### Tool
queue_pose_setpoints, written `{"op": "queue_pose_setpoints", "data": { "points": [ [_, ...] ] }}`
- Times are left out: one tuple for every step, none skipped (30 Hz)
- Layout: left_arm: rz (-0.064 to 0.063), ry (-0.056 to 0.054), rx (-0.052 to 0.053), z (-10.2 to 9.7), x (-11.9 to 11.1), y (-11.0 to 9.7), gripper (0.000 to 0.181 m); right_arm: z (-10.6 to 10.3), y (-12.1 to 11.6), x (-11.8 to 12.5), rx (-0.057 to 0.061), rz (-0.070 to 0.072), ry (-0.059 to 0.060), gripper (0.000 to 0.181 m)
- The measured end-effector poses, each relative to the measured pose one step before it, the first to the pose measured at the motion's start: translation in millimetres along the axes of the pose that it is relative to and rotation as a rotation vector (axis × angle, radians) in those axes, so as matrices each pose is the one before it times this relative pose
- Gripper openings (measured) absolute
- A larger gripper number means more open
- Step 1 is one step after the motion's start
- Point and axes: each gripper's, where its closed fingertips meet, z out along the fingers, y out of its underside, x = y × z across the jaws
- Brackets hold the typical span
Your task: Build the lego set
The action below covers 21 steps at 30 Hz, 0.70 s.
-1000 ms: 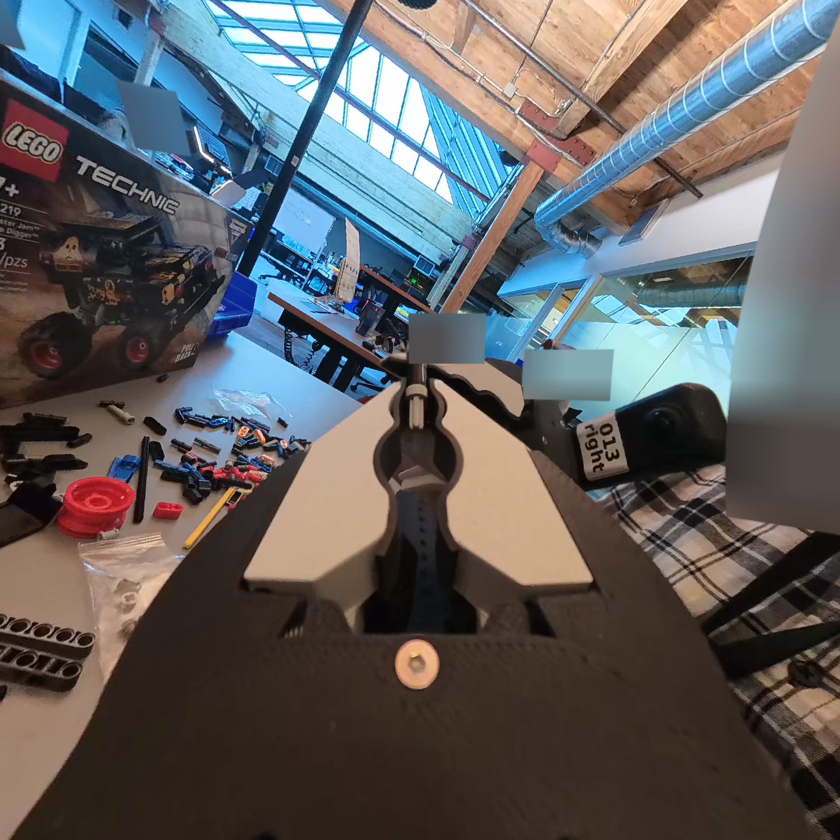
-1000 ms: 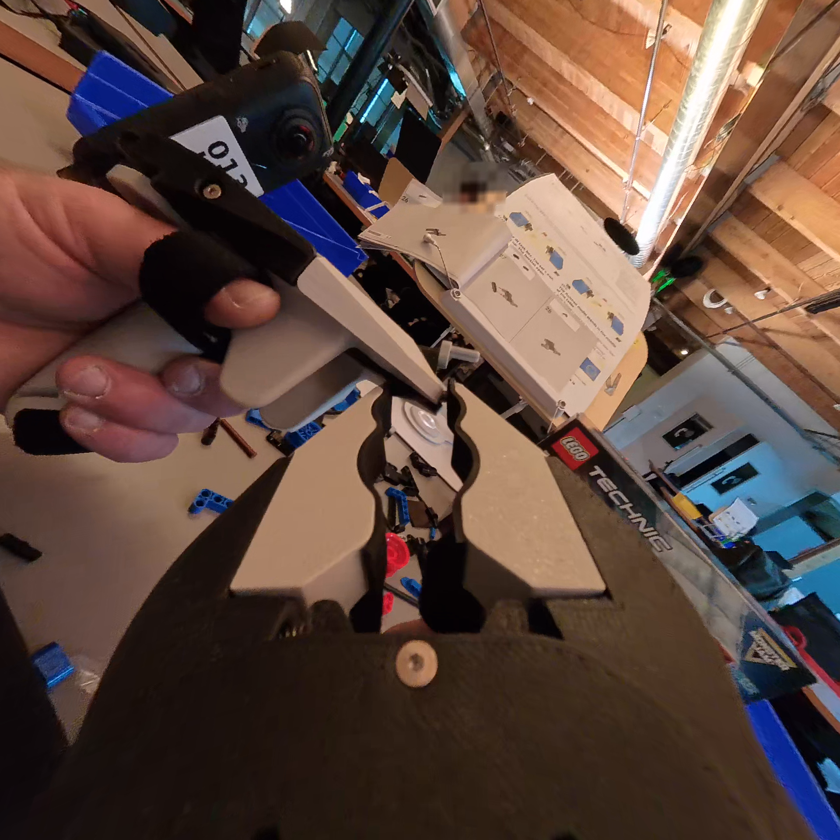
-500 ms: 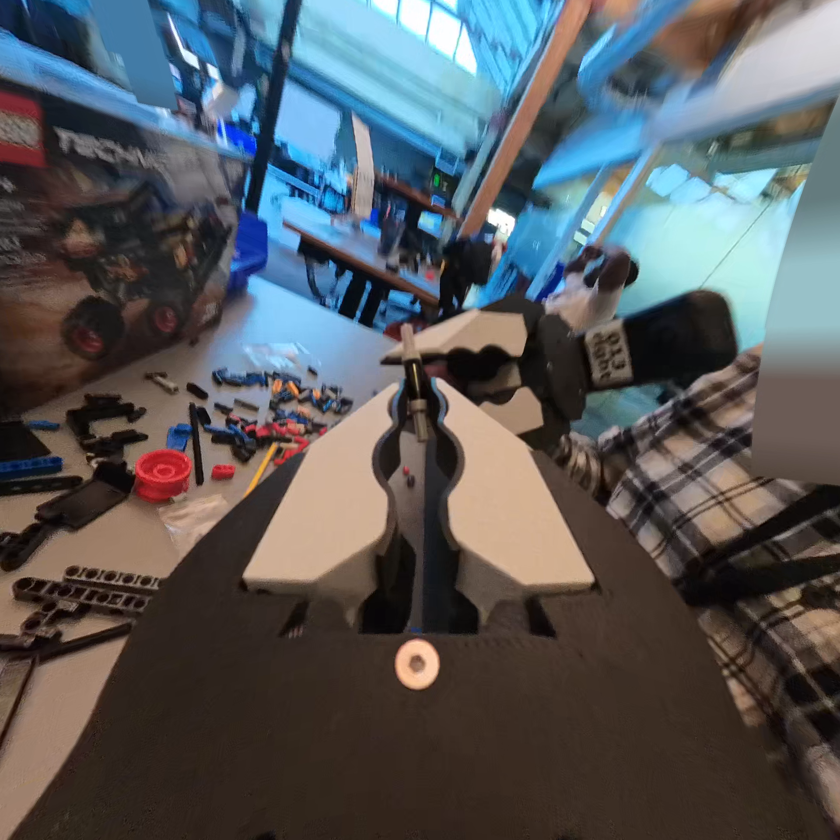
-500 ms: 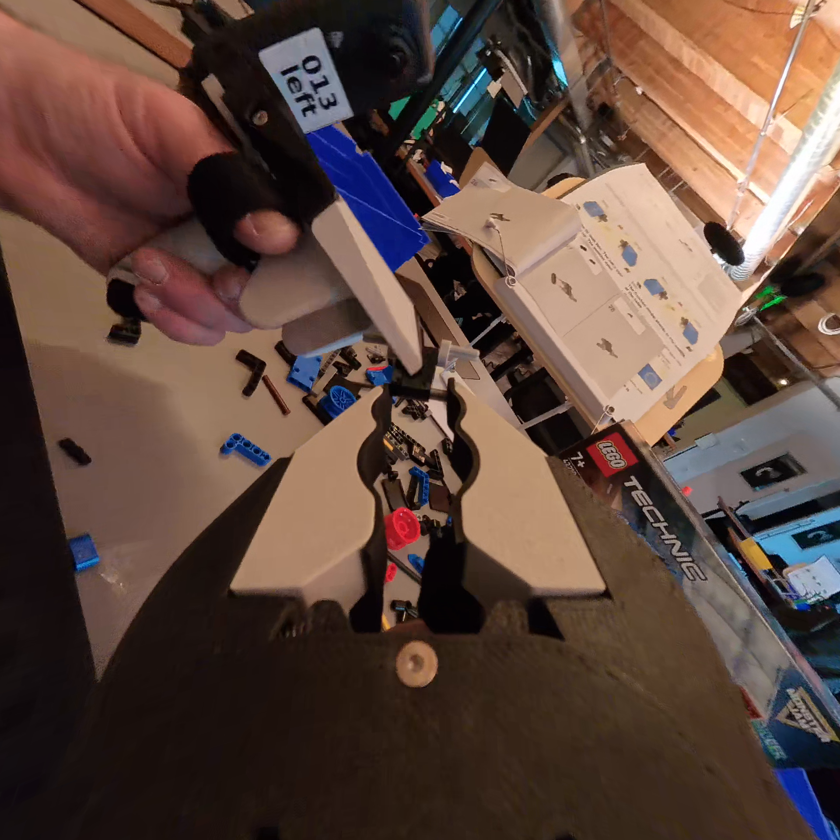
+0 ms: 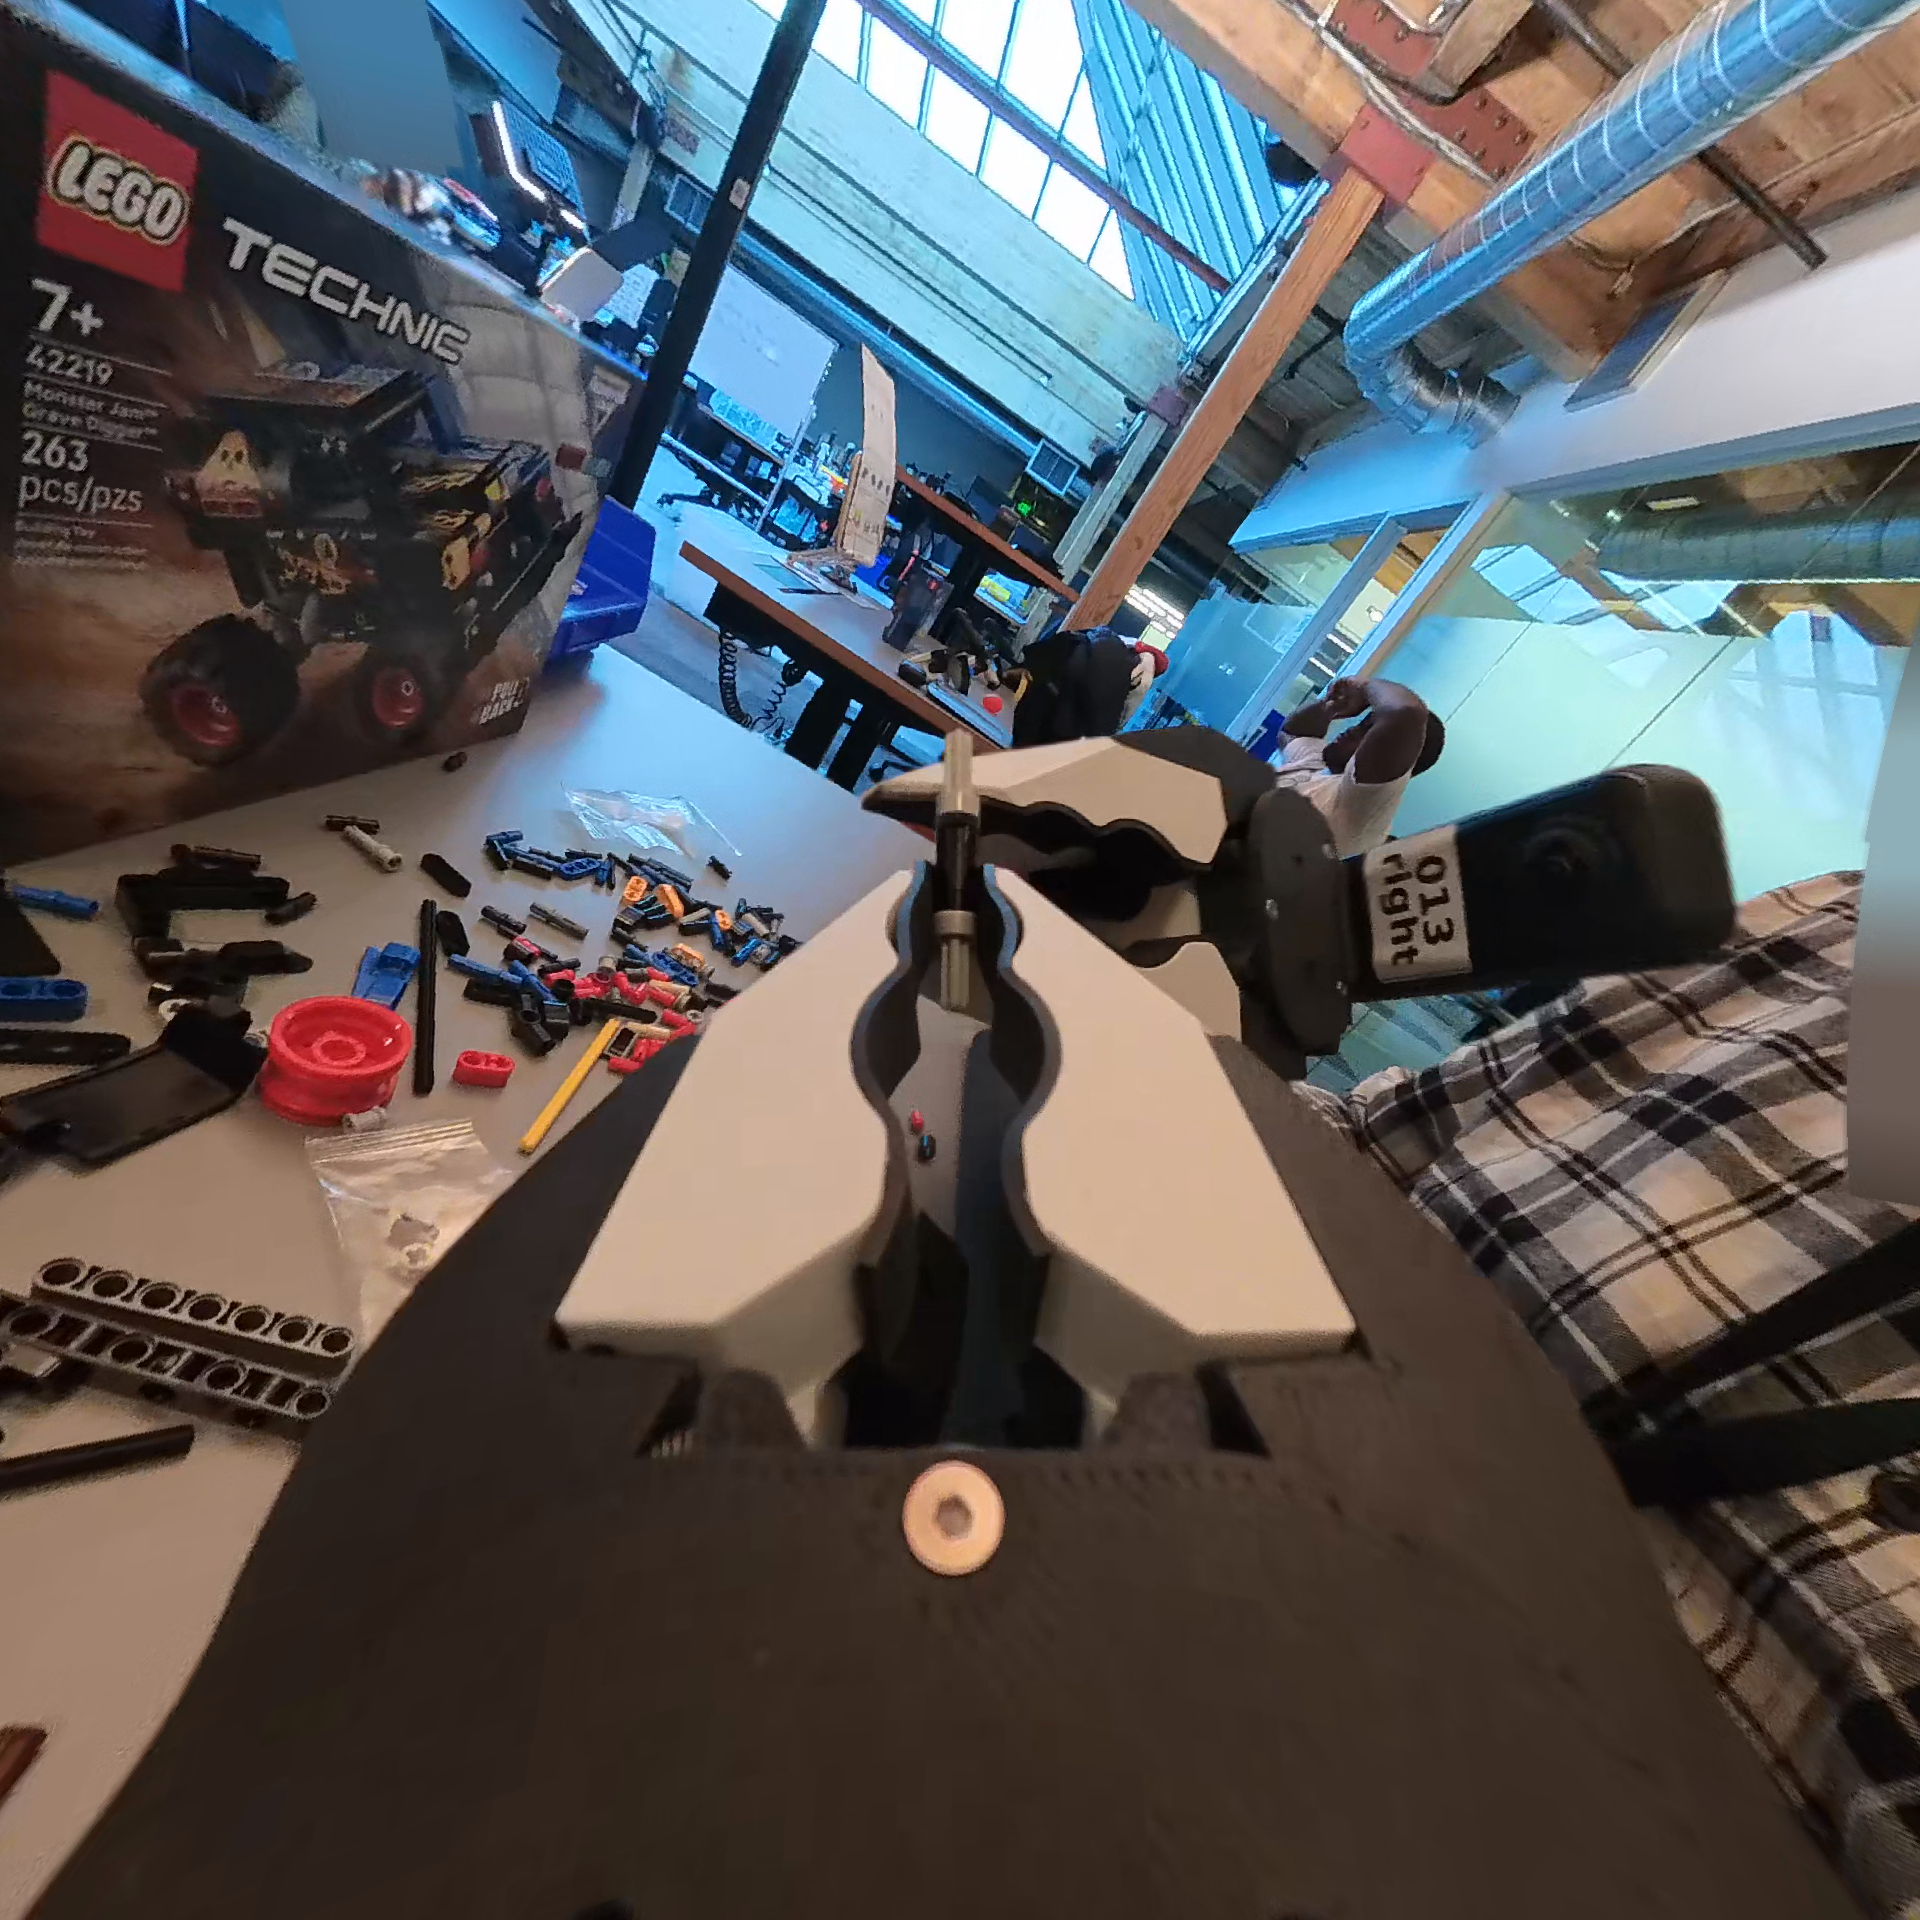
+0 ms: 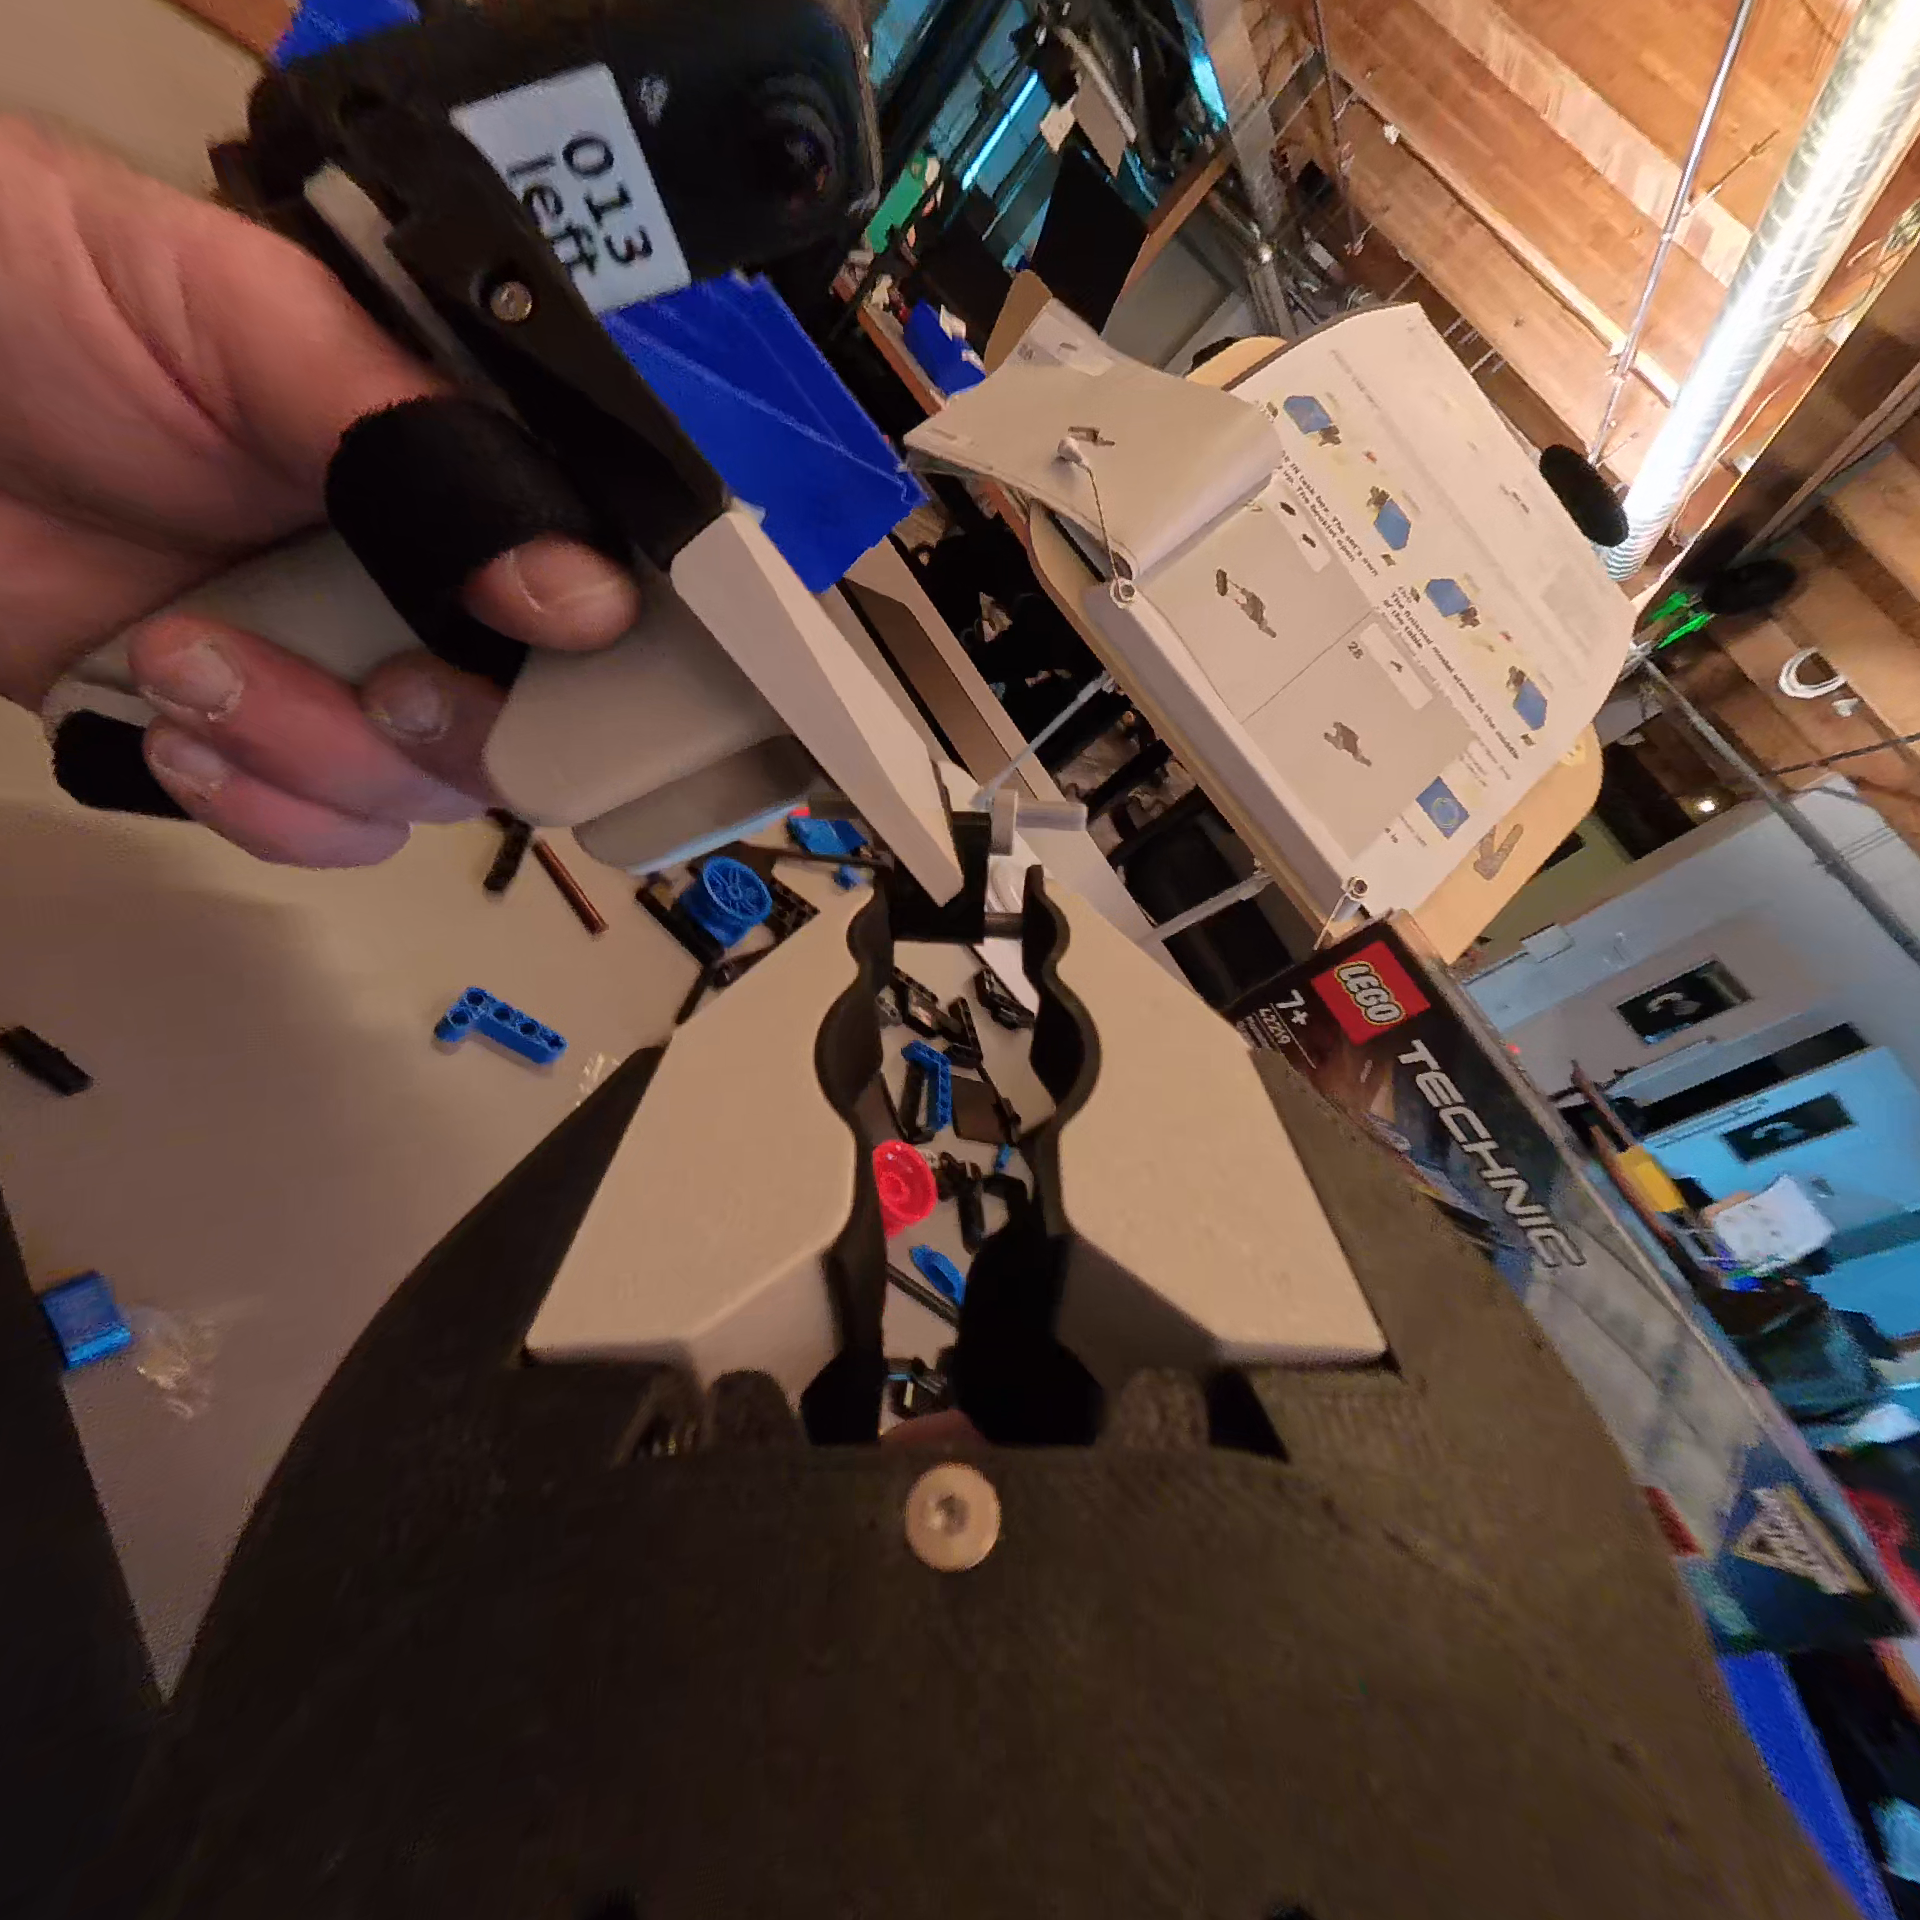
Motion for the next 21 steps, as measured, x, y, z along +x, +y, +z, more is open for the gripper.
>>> {"op": "queue_pose_setpoints", "data": {
  "points": [
    [-0.0005, -0.0046, -0.003, -0.02, -1.46, 1.56, 0.005, 0.66, 1.95, -1.03, -0.0139, -0.0247, 0.0031, 0.023],
    [-0.0054, 0.0006, 0.0028, -0.15, -0.61, 0.32, 0.005, 0.43, 0.79, -0.79, -0.006, -0.0074, 0.0012, 0.023],
    [0.0023, -0.0111, -0.0011, 0.37, -1.58, 0.87, 0.005, 0.73, 1.56, -0.67, -0.0104, -0.0054, -0.0039, 0.023],
    [0.0096, -0.012, -0.0027, 0.13, -1.68, 0.7, 0.005, 0.89, 1.74, -0.84, -0.0108, -0.0103, -0.0049, 0.023],
    [0.001, -0.0006, 0.0068, -0.33, -0.25, -0.97, 0.005, 0.63, -0.02, -0.29, -0.0002, -0.0051, -0.0011, 0.022],
    [-0.0077, 0.0054, 0.008, -0.36, 0.5, -1.12, 0.005, 0.21, -0.95, -0.17, 0.0029, -0.0001, -0.0016, 0.022],
    [-0.0018, 0.0029, -0.0018, -0.33, -0.25, 0.33, 0.005, 0.01, -0.16, -0.94, -0.0016, -0.011, -0.0068, 0.022],
    [-0.0049, 0.0015, -0.001, 0.03, -0.08, 0.71, 0.005, -0.14, 0.23, -0.9, 0.0007, -0.0156, -0.0064, 0.022],
    [-0.0063, 0.0034, 0.0047, 0.38, 0.82, -0.12, 0.005, -0.73, -0.51, -0.35, 0.0072, -0.005, -0.0045, 0.022],
    [-0.0008, -0.0002, 0.0051, 0.49, 0.43, -0.19, 0.005, -0.44, -0.38, -0.04, 0.0037, 0.0078, -0.006, 0.022],
    [-0.0021, -0.0001, 0.0028, -0.02, -0.23, -0.29, 0.005, 0.13, 0.04, -0.22, -0.0028, 0.0, -0.0027, 0.022],
    [-0.0053, -0.0035, 0.0079, -0.02, -0.82, -0.43, 0.005, 0.72, 0.27, -0.06, -0.0069, -0.0008, 0.0058, 0.022],
    [-0.0054, 0.0004, 0.0036, -0.27, -0.81, 0.17, 0.005, 0.75, 0.24, -0.52, -0.004, 0.0011, 0.0032, 0.022],
    [-0.0087, 0.0022, -0.002, -0.4, -0.48, 0.87, 0.005, 0.25, 0.4, -1.5, -0.0014, 0.004, -0.0057, 0.022],
    [-0.0052, 0.0016, 0.001, -0.12, -0.01, 0.4, 0.005, -0.08, -0.02, -0.89, 0.0032, 0.0018, -0.0038, 0.022],
    [0.0018, -0.002, 0.0004, 0.14, -0.13, 0.15, 0.004, -0.03, 0.09, -0.5, 0.0011, -0.0031, -0.0007, 0.022],
    [-0.0021, 0.0035, -0.0022, -0.12, 0.04, 0.4, 0.005, -0.15, -0.14, -0.82, 0.0011, -0.0031, -0.0072, 0.022],
    [-0.0096, 0.0089, 0.0007, -0.1, 0.35, -0.1, 0.004, -0.17, -0.48, -0.56, 0.0056, -0.0055, -0.0058, 0.022],
    [-0.0047, 0.0021, 0.0031, 0.03, -0.34, -0.27, 0.005, 0.22, -0.18, -0.35, 0.0027, -0.0042, -0.0021, 0.022],
    [-0.0019, -0.0003, 0.0006, -0.35, -0.43, 0.23, 0.005, 0.38, 0.04, -0.57, -0.0007, -0.0064, -0.0027, 0.021],
    [-0.0038, -0.0013, -0.0005, -0.2, -0.71, 0.46, 0.005, 0.57, 0.46, -0.66, -0.0006, 0.0035, -0.0043, 0.022]
  ]
}}
